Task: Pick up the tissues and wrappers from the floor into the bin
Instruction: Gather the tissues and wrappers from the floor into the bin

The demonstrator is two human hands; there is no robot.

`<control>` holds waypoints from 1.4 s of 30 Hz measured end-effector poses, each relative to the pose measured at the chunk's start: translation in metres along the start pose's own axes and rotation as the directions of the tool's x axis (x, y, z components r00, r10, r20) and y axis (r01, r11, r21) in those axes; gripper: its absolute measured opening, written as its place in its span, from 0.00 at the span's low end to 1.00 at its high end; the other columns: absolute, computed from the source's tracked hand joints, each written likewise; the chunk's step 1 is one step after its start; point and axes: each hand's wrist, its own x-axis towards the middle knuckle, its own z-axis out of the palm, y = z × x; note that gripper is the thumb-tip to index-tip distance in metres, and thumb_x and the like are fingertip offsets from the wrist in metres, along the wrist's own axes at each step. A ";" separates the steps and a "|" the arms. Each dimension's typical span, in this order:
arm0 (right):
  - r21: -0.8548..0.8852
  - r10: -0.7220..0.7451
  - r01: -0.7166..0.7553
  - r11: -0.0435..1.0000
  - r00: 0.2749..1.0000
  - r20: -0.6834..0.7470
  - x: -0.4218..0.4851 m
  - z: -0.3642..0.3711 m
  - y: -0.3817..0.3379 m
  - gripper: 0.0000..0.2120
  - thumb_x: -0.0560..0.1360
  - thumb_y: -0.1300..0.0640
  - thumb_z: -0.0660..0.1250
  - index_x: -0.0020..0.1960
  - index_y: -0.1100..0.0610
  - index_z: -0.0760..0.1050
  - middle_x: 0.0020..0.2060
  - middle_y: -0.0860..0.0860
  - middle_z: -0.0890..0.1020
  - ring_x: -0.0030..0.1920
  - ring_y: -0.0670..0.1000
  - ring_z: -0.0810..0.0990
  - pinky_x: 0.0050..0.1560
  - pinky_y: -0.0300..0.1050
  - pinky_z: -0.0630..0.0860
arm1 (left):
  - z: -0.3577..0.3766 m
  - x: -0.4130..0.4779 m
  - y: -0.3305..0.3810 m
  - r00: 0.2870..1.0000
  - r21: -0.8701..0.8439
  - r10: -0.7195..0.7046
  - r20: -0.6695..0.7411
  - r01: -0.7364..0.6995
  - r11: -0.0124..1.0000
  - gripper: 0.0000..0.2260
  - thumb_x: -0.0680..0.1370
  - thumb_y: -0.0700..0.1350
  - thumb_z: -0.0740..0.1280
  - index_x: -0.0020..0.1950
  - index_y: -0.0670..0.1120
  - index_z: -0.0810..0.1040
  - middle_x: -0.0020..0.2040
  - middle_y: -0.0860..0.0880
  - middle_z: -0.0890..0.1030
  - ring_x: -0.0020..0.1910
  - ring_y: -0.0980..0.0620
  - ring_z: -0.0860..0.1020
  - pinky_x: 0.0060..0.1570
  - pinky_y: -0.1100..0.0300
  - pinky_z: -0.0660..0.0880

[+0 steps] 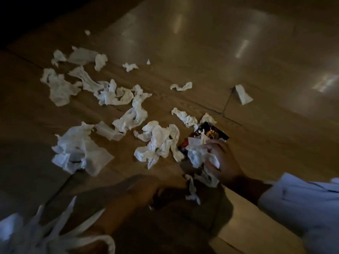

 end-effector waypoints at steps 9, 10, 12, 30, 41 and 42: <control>0.328 0.446 -0.361 0.873 0.862 -0.242 -0.021 0.021 -0.006 0.17 0.74 0.49 0.58 0.60 0.55 0.71 0.60 0.55 0.71 0.60 0.56 0.70 0.58 0.48 0.68 | -0.032 0.025 0.058 0.938 0.136 0.224 -0.266 -0.194 0.972 0.11 0.76 0.43 0.66 0.57 0.45 0.80 0.56 0.48 0.81 0.51 0.56 0.77 0.49 0.72 0.68; 0.355 0.478 -0.381 0.854 0.845 -0.241 -0.028 0.023 -0.002 0.17 0.74 0.49 0.58 0.59 0.55 0.71 0.59 0.54 0.71 0.60 0.56 0.70 0.58 0.49 0.69 | -0.026 0.027 0.065 0.930 0.131 0.257 -0.262 -0.230 0.964 0.10 0.76 0.43 0.66 0.57 0.46 0.81 0.56 0.49 0.80 0.50 0.59 0.75 0.47 0.74 0.66; 0.275 0.463 -0.393 0.878 0.843 -0.275 -0.041 0.017 0.016 0.16 0.74 0.51 0.57 0.57 0.57 0.74 0.59 0.56 0.72 0.60 0.58 0.70 0.59 0.47 0.67 | -0.006 0.041 0.072 0.907 0.170 0.356 -0.226 -0.324 0.931 0.11 0.77 0.44 0.65 0.58 0.47 0.79 0.58 0.50 0.79 0.53 0.59 0.75 0.46 0.76 0.65; 0.334 0.619 -0.523 0.784 0.688 -0.378 -0.075 0.007 0.082 0.12 0.75 0.68 0.62 0.57 0.65 0.77 0.61 0.57 0.76 0.61 0.57 0.75 0.59 0.35 0.66 | 0.032 0.054 0.049 0.695 0.341 0.638 -0.332 -0.542 0.768 0.13 0.73 0.49 0.57 0.56 0.53 0.73 0.49 0.51 0.83 0.55 0.58 0.73 0.46 0.65 0.77; 0.203 0.279 -0.244 0.948 0.946 -0.165 -0.029 0.031 0.021 0.25 0.75 0.36 0.54 0.61 0.53 0.72 0.57 0.54 0.74 0.53 0.50 0.74 0.49 0.45 0.75 | -0.026 0.106 0.106 0.752 -0.179 0.066 -0.656 -0.239 0.954 0.20 0.77 0.47 0.64 0.68 0.46 0.68 0.66 0.44 0.72 0.63 0.46 0.72 0.60 0.54 0.73; 0.018 0.204 -0.204 0.979 0.968 -0.143 -0.035 0.036 0.026 0.28 0.73 0.31 0.51 0.62 0.49 0.69 0.59 0.52 0.73 0.55 0.50 0.73 0.52 0.42 0.73 | -0.025 0.111 0.108 0.811 -0.165 0.026 -0.584 -0.150 0.975 0.26 0.75 0.52 0.66 0.71 0.46 0.64 0.69 0.43 0.68 0.67 0.44 0.68 0.64 0.50 0.70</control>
